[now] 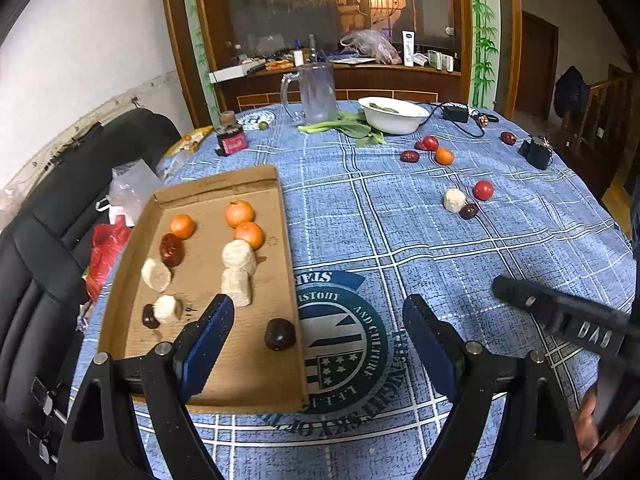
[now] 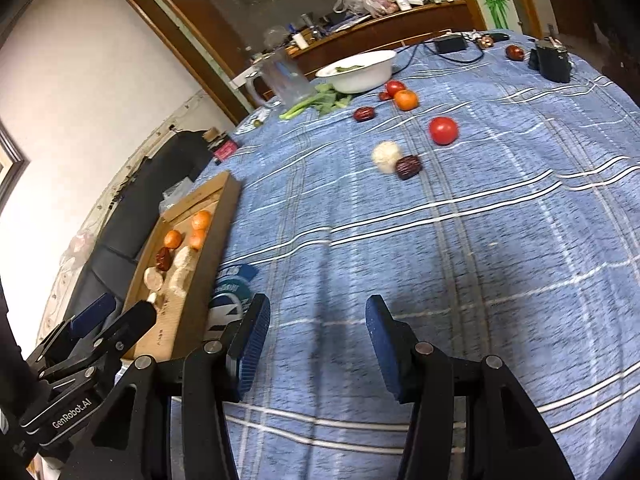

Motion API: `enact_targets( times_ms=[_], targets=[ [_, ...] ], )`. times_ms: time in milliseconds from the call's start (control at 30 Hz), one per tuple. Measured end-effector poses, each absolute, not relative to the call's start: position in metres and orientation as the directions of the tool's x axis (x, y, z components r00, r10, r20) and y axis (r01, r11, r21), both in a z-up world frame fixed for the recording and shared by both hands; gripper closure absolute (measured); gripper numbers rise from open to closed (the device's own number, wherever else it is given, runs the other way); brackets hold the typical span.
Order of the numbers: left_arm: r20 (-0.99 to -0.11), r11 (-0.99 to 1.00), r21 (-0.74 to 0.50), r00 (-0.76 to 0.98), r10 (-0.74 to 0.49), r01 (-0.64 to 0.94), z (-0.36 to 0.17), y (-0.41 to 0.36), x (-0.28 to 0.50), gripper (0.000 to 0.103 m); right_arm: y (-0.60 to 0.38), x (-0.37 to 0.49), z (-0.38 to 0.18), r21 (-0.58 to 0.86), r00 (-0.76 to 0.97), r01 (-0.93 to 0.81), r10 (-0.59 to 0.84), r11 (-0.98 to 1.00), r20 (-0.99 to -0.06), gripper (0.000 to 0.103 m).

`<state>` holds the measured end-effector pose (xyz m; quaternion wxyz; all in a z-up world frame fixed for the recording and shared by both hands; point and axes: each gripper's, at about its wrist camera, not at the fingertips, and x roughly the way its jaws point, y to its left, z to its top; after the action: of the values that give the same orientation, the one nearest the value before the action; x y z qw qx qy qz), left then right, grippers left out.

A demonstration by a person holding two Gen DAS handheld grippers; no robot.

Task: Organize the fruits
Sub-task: 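Withdraw both open tools from the box over the table, then grasp a beige ball with the left tool while the right tool grasps a red tomato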

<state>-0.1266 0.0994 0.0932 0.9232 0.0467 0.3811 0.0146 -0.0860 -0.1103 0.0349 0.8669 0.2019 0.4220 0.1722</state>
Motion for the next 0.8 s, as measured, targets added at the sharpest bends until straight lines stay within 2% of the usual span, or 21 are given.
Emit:
enact_targets(
  times_ms=[367, 500, 700, 800],
  targets=[
    [-0.749, 0.997, -0.028, 0.659, -0.066, 0.068, 0.073, 0.088, -0.090, 0.017, -0.186, -0.015, 0.045, 0.364, 0.612, 0.007, 0.284, 0.931, -0.738, 0.050],
    [-0.757, 0.989, -0.080, 0.637, -0.143, 0.127, 0.075, 0.071, -0.067, 0.018, -0.190, 0.029, 0.038, 0.326, 0.609, 0.020, 0.247, 0.945, -0.754, 0.050],
    [-0.760, 0.985, -0.094, 0.628, -0.167, 0.147, 0.067, 0.051, -0.026, 0.018, -0.178, 0.080, 0.018, 0.269, 0.587, 0.022, 0.206, 0.963, -0.783, 0.050],
    [-0.774, 0.983, -0.108, 0.608, -0.178, 0.150, 0.059, 0.044, -0.005, 0.032, -0.171, 0.087, 0.014, 0.280, 0.591, -0.011, 0.232, 0.960, -0.773, 0.050]
  ],
)
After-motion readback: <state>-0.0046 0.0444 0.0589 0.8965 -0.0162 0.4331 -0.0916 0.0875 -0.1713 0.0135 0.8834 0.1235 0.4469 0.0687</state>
